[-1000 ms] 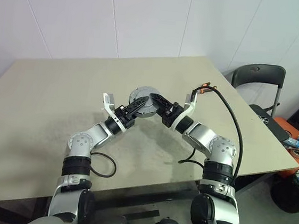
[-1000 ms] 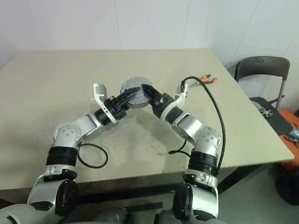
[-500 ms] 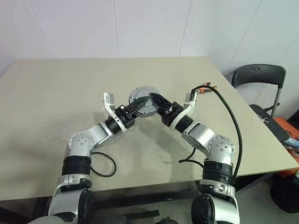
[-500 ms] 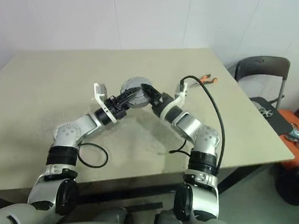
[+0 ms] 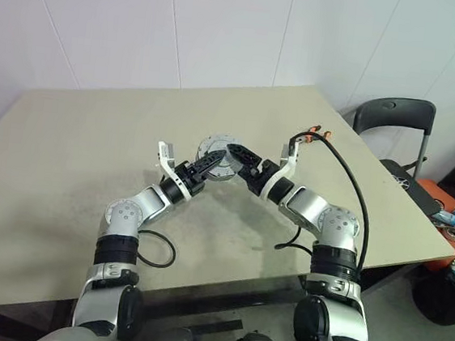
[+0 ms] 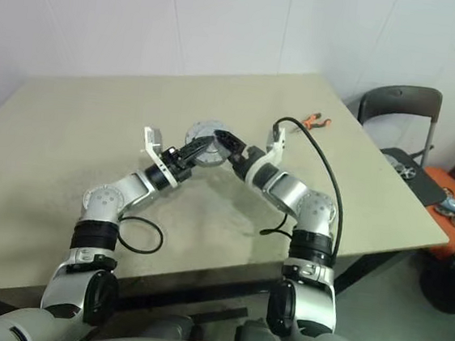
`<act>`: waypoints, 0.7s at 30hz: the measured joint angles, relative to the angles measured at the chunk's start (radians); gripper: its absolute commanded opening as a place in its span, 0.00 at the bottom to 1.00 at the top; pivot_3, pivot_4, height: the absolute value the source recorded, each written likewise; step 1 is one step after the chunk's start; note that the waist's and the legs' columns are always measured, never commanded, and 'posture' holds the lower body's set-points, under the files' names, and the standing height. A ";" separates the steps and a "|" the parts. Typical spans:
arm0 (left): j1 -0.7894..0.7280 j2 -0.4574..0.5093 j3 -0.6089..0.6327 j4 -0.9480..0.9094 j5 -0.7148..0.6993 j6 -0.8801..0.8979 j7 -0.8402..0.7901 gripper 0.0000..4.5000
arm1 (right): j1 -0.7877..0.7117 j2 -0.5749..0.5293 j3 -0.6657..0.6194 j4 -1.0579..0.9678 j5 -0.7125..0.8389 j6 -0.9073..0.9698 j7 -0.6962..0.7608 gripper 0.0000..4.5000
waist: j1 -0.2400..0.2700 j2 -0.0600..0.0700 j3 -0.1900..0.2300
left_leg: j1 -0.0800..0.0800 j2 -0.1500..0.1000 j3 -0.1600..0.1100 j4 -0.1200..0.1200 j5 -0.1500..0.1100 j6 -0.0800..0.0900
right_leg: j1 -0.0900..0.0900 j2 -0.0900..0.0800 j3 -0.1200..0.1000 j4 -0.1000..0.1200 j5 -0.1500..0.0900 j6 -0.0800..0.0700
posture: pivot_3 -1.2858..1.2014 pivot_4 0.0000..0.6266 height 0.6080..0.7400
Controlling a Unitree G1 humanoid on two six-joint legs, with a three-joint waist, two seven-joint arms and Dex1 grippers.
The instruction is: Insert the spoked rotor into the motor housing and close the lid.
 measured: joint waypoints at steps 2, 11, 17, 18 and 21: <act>-0.007 0.015 0.003 0.020 0.006 -0.013 -0.007 0.55 | 0.000 -0.020 -0.015 0.009 0.000 -0.011 0.001 0.88 | 0.000 0.000 0.000 | 0.000 0.000 0.000 0.000 0.000 0.000 | 0.000 0.000 0.000 0.000 0.000 0.000 | 0.52 0.00 1.00; -0.044 0.141 0.080 0.017 -0.002 -0.040 -0.016 0.55 | 0.009 -0.061 -0.044 0.027 -0.002 -0.025 0.015 0.88 | -0.004 -0.001 0.001 | 0.000 0.000 0.000 -0.001 0.000 0.000 | -0.001 0.000 0.000 0.000 0.000 0.000 | 0.52 0.00 1.00; -0.013 0.201 0.147 -0.116 -0.035 -0.031 0.045 0.55 | 0.025 -0.056 -0.007 0.031 -0.013 -0.011 0.041 0.88 | -0.001 -0.001 0.001 | -0.001 0.000 0.001 -0.001 0.000 0.000 | -0.002 0.000 0.001 0.000 0.000 0.000 | 0.52 0.00 1.00; -0.003 0.209 0.160 -0.131 -0.042 -0.029 0.056 0.55 | 0.024 -0.056 0.000 0.037 -0.016 -0.010 0.046 0.88 | -0.002 -0.001 0.001 | -0.001 0.000 0.001 -0.001 0.000 0.000 | -0.002 0.000 0.001 0.000 0.000 0.000 | 0.52 0.00 1.00; 0.051 0.235 0.192 -0.179 -0.054 -0.026 0.087 0.55 | 0.016 -0.056 0.015 0.064 -0.035 -0.009 0.063 0.88 | -0.004 -0.001 0.001 | 0.000 0.000 0.002 -0.001 0.000 0.000 | -0.002 0.000 0.002 0.001 0.000 0.000 | 0.52 0.00 1.00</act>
